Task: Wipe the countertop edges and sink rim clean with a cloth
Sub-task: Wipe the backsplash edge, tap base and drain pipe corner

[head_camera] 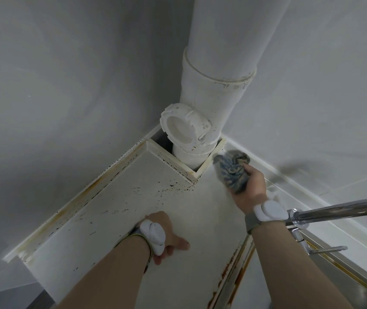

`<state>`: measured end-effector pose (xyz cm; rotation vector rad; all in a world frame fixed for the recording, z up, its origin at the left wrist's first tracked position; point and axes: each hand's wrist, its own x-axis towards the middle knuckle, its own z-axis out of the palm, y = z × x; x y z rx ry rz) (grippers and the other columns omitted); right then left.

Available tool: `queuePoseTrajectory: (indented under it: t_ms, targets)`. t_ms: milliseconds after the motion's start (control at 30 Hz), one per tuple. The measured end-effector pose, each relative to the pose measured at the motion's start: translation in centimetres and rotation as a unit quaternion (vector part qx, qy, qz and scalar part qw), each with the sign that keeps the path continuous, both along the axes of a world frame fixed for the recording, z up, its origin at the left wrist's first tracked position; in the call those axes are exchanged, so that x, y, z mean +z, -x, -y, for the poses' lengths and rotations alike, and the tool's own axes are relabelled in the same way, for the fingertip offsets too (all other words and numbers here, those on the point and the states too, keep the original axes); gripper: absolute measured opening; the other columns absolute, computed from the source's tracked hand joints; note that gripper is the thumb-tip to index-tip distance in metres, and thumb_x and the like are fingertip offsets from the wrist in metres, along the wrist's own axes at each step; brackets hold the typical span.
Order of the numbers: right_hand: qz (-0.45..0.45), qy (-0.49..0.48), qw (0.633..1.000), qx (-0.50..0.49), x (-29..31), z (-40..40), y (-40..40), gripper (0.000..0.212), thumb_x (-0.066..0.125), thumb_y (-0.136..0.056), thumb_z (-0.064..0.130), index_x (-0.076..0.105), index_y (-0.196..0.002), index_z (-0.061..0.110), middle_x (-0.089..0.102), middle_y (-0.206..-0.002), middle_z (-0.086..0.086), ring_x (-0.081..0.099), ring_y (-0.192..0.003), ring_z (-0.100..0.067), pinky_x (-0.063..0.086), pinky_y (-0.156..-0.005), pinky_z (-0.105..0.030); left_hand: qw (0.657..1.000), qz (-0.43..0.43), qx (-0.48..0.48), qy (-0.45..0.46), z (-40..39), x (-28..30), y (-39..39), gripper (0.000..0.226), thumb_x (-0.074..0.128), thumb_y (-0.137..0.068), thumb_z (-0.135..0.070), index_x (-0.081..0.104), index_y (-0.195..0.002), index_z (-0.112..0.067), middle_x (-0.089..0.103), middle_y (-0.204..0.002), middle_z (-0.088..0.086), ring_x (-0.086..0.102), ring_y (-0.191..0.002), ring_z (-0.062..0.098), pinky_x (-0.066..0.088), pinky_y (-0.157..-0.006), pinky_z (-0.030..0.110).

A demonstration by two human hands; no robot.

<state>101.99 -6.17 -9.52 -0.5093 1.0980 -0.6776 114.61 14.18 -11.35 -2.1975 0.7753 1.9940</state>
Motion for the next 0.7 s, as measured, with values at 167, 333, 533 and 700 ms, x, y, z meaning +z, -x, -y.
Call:
queuePoseTrajectory:
  t_ms: [167, 333, 533, 700]
  targets:
    - [-0.066, 0.024, 0.998, 0.006, 1.2, 0.6, -1.8, 0.033, 0.066, -0.08, 0.034, 0.07, -0.107, 0.015, 0.073, -0.101, -0.004, 0.068, -0.096, -0.024, 0.053, -0.086, -0.034, 1.0, 0.005, -0.021, -0.013, 0.1, 0.0, 0.2, 0.054, 0.066, -0.081, -0.061, 0.052, -0.061, -0.013, 0.054, -0.054, 0.003, 0.055, -0.044, 0.017, 0.042, -0.05, 0.021]
    - [-0.229, 0.224, 0.944, -0.079, 2.1, 3.9, -5.9, 0.042, 0.067, -0.083, 0.032, 0.063, -0.079, -0.01, 0.053, -0.067, -0.003, 0.047, -0.065, -0.013, 0.044, -0.061, -0.025, 1.0, 0.007, -0.012, -0.002, -0.1, -0.5, 0.1, 0.053, 0.068, -0.079, -0.061, 0.055, -0.064, -0.011, 0.066, -0.078, 0.012, 0.053, -0.055, 0.02, 0.043, -0.053, 0.022]
    - [-0.435, 0.4, 0.799, 0.109, 0.7, 2.0, -8.0, 0.016, 0.054, -0.088, 0.02, 0.058, -0.078, 0.008, 0.058, -0.072, -0.006, 0.049, -0.072, -0.026, 0.042, -0.064, -0.031, 1.0, 0.014, -0.017, -0.005, 0.0, -0.9, 0.0, 0.054, 0.073, -0.072, -0.063, 0.057, -0.06, -0.013, 0.061, -0.064, 0.008, 0.056, -0.053, 0.023, 0.046, -0.055, 0.025]
    - [-0.48, 0.432, 0.751, 0.136, 0.2, -1.5, -6.1, 0.016, 0.046, -0.092, 0.017, 0.052, -0.095, 0.002, 0.056, -0.084, -0.009, 0.052, -0.076, -0.027, 0.039, -0.062, -0.031, 0.998, 0.049, -0.047, 0.016, -0.1, -0.4, -0.3, 0.05, 0.071, -0.071, -0.066, 0.061, -0.064, -0.017, 0.062, -0.058, 0.003, 0.061, -0.054, 0.02, 0.051, -0.056, 0.025]
